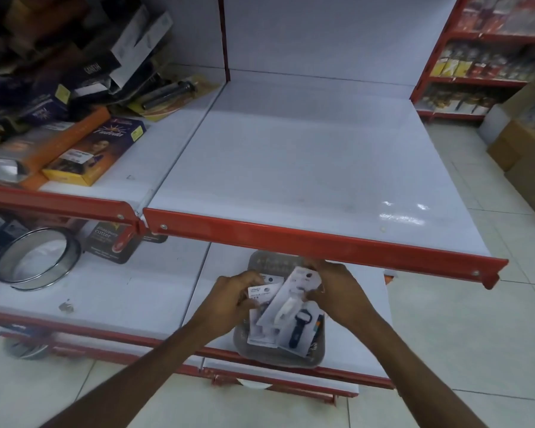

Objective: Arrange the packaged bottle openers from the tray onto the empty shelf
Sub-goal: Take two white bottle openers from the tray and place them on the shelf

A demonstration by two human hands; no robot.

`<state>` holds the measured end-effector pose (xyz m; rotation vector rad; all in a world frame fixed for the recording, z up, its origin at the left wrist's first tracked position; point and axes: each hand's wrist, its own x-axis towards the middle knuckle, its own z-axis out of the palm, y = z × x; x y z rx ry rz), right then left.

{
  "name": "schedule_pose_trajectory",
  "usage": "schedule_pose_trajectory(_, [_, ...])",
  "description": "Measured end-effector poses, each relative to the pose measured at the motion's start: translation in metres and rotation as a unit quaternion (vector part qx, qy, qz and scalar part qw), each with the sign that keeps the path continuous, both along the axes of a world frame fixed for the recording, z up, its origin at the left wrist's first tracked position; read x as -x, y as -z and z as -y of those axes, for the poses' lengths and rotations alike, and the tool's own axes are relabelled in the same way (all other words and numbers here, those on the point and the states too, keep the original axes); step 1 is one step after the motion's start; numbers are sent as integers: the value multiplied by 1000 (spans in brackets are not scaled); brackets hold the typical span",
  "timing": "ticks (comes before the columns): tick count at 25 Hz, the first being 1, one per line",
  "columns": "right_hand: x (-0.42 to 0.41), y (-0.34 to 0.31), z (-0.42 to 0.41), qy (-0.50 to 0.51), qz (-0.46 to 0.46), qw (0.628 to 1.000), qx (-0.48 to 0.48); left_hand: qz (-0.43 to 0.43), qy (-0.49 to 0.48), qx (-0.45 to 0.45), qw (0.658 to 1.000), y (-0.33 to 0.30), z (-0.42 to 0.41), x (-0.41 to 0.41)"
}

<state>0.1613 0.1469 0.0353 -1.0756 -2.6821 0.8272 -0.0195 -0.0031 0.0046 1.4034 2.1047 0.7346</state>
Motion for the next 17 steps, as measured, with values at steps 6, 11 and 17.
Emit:
schedule_pose_trajectory(6, [-23,-68,54,-19,-61,996,-56,-90,-24,-120,988,-54,36,-5])
schedule_pose_trajectory(11, [-42,-154,68,-41,-230,968,-89,-127,-27,-239,962,-136,59,-15])
schedule_pose_trajectory(17, [-24,-245,22,4,-389,921,-6,-41,-76,-396,914,-250,27,1])
